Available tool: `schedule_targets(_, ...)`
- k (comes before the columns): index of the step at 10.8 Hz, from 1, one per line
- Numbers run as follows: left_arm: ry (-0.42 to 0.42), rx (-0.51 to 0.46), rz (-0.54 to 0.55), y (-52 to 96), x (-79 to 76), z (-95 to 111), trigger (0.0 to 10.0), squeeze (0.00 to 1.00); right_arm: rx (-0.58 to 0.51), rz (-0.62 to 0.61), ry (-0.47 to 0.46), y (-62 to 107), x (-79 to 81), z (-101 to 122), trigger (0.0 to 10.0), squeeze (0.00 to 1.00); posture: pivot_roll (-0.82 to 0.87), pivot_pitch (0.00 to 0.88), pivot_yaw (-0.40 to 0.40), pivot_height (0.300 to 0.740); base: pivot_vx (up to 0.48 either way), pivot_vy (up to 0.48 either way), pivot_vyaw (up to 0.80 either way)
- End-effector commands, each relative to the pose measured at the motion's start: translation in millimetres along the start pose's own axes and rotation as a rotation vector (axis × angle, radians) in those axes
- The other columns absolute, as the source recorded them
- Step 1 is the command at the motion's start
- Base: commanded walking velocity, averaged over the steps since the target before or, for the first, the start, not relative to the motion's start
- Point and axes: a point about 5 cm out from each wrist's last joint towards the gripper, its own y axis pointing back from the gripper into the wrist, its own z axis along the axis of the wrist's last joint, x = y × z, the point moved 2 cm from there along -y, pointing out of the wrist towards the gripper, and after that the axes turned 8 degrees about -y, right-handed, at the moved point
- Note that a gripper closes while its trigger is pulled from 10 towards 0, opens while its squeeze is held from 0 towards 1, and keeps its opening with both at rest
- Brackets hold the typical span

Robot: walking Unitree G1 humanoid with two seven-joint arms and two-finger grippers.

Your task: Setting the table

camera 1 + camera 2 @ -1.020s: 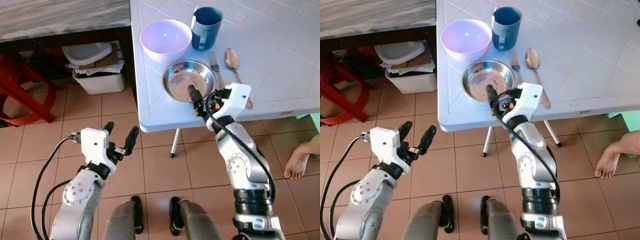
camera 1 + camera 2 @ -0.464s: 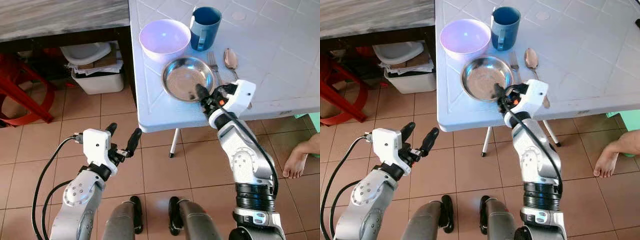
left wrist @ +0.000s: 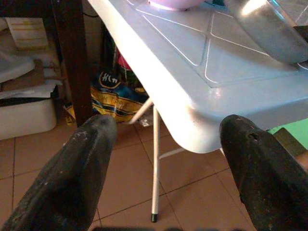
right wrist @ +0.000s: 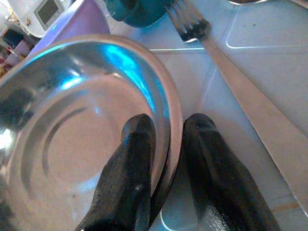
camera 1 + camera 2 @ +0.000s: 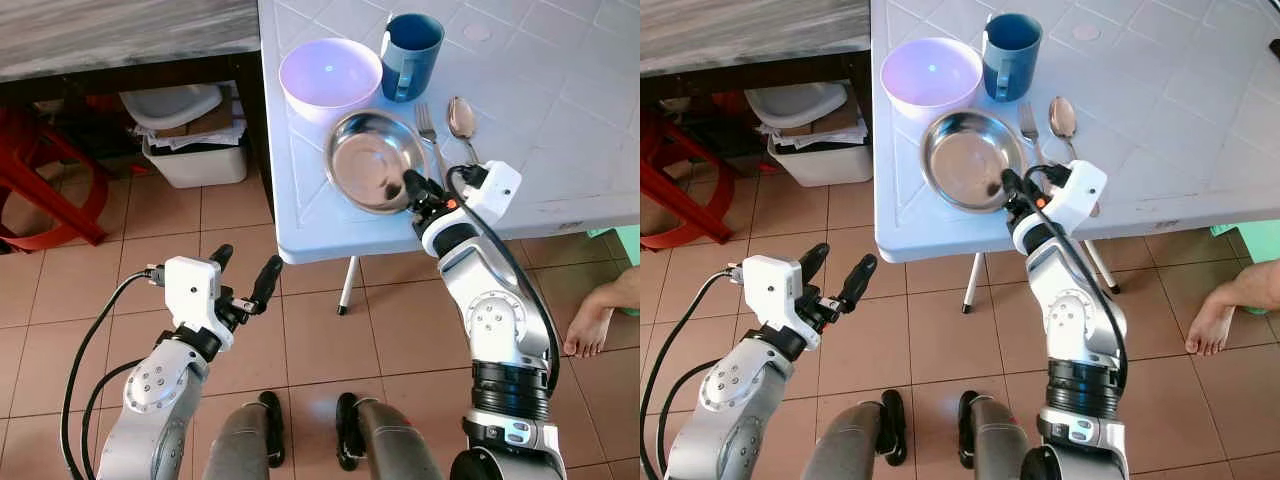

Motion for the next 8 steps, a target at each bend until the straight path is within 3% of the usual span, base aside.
schedule_targets(1, -0.001, 0.009, -0.012, 3.2, -0.3, -0.9, 10.0, 0.0, 0.123, -0.158, -0.058, 5.3, -31.7, -27.8, 0.0, 0.0, -0.02, 0.289, 0.028, 0.74, 0.0, 0.0, 0.0)
schedule_targets(4, -0.007, 0.01, -0.013, 3.3, 0.1, -1.2, 10.0, 0.0, 0.126, -0.223, -0.078, 5.8, -42.4, -27.4, 0.0, 0.0, -0.02, 0.288, 0.029, 0.74, 0.0, 0.0, 0.0)
schedule_targets(8, -0.026, 0.01, -0.003, 2.9, 2.0, -0.9, 10.0, 0.0, 0.111, -0.237, -0.094, 4.0, -42.3, -23.1, 0.0, 0.0, -0.01, 0.283, 0.028, 0.74, 0.0, 0.0, 0.0)
